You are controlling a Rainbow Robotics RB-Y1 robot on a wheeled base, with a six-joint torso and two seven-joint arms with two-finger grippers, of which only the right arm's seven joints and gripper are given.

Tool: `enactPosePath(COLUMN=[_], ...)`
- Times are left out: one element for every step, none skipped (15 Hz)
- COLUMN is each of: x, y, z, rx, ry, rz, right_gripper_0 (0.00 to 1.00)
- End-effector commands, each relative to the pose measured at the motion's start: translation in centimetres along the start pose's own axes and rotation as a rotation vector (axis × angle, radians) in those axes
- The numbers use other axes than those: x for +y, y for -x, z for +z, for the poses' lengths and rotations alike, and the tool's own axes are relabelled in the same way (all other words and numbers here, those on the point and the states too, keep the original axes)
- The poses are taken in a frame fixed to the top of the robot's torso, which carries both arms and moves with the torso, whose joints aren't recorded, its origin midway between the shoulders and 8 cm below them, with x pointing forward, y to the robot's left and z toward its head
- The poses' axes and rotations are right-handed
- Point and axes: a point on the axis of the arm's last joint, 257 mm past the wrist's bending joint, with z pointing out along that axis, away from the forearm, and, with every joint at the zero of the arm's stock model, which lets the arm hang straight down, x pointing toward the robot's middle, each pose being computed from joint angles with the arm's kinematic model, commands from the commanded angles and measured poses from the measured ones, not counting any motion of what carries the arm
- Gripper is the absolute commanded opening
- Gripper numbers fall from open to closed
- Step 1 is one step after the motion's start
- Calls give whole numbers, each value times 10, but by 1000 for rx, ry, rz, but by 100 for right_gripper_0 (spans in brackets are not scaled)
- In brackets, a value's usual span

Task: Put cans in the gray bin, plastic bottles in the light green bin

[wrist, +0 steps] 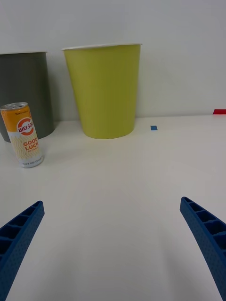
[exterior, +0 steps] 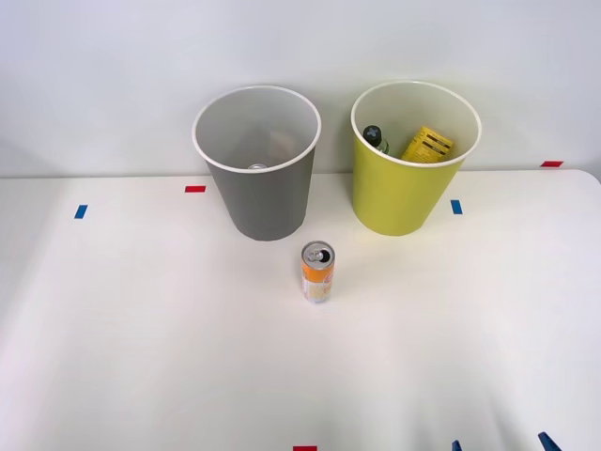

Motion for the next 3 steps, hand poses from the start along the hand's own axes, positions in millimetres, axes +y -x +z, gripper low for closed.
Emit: enactPosePath(x=[0, 0, 0], y=[0, 0, 0], z=[0, 0, 0], rx=[0, 0, 0], ry=[0, 0, 0], rz=[0, 0, 0], right_gripper_0=[100, 100, 100])
